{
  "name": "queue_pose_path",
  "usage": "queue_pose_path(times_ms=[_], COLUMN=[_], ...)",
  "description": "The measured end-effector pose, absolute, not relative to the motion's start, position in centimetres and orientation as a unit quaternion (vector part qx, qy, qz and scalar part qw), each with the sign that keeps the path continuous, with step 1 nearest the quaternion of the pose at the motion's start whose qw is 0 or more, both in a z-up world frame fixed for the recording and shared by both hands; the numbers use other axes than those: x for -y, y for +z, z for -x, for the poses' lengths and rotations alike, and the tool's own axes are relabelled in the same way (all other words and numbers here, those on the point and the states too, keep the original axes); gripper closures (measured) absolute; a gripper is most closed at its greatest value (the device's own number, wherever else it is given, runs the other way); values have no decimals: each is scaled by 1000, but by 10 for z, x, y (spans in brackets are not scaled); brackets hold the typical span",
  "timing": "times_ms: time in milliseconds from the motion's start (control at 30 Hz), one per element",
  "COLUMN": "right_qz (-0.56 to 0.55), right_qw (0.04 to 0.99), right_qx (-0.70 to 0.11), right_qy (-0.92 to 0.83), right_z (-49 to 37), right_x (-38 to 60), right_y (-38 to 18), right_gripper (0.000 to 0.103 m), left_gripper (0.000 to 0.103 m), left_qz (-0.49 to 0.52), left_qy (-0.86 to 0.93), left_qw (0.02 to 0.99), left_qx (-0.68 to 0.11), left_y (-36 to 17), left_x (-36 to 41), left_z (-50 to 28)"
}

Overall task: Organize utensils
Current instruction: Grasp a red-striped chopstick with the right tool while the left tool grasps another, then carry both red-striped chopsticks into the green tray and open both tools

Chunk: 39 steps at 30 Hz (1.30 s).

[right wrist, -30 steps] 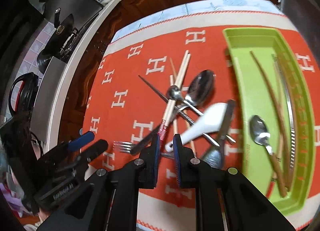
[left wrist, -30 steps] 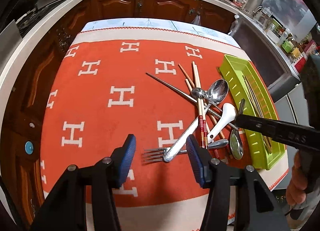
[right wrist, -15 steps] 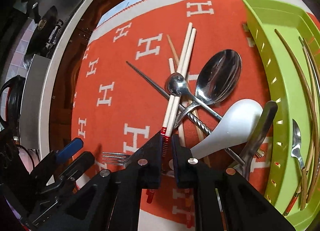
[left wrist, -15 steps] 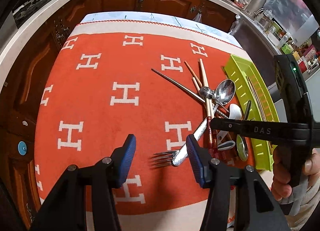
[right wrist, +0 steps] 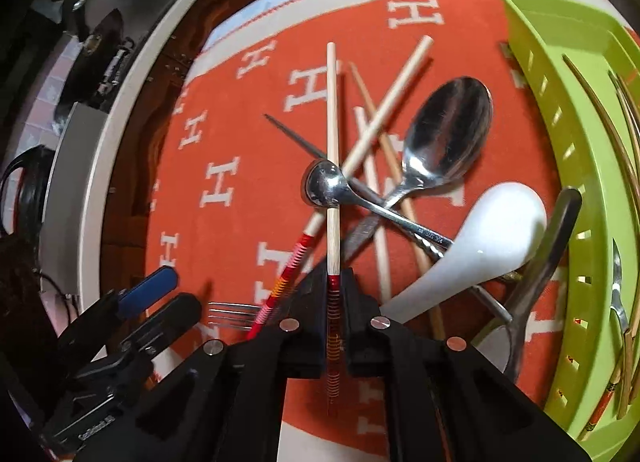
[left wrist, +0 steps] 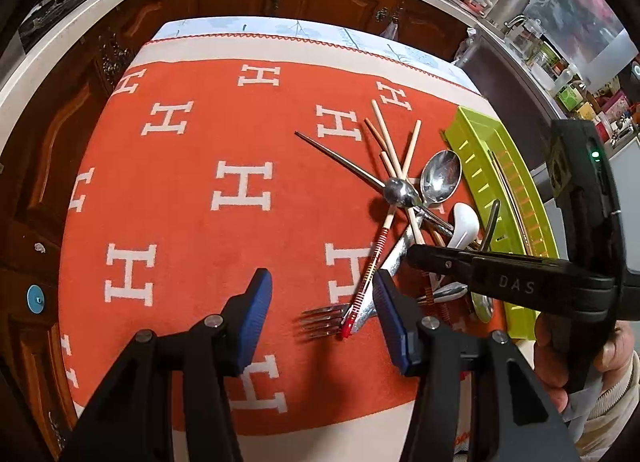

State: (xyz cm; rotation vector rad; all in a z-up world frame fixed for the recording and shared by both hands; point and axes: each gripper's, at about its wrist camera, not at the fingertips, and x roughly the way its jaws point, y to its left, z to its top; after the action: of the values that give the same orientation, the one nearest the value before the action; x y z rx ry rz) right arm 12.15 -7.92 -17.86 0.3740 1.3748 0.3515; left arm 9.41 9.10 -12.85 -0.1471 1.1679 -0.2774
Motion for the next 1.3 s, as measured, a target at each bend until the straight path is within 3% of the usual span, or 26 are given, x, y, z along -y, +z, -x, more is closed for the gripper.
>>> queue_pose_path(times_ms=[733,900,1067,1167,1300], right_qz=[-161,-173,-185,-192,-197], right_qw=[796,799,798,798,792], right_qx=[-554,-545,-542,-538,-542], right_qy=[184,187,191,194,200], right_z=[-133,-137,-137,-136,-137], right_x=[101,111,119,121,123], right_y=[-118,-114,-115,-117,-120], right_gripper=[98,98,98,97,98], left_gripper=[53,75,78,99,100], left_qz=[80,70,57,51,111], left_qy=[-171,-166,-159,-152,-138], left_qw=[783,772,778,781,776], left_qx=[-593,-610,-605,-604,-605], left_y=[-158,-173,-177,-180,-180], left_x=[-51,-36,-26,-19,-37], left_z=[-138,-152,-162,-166,-163])
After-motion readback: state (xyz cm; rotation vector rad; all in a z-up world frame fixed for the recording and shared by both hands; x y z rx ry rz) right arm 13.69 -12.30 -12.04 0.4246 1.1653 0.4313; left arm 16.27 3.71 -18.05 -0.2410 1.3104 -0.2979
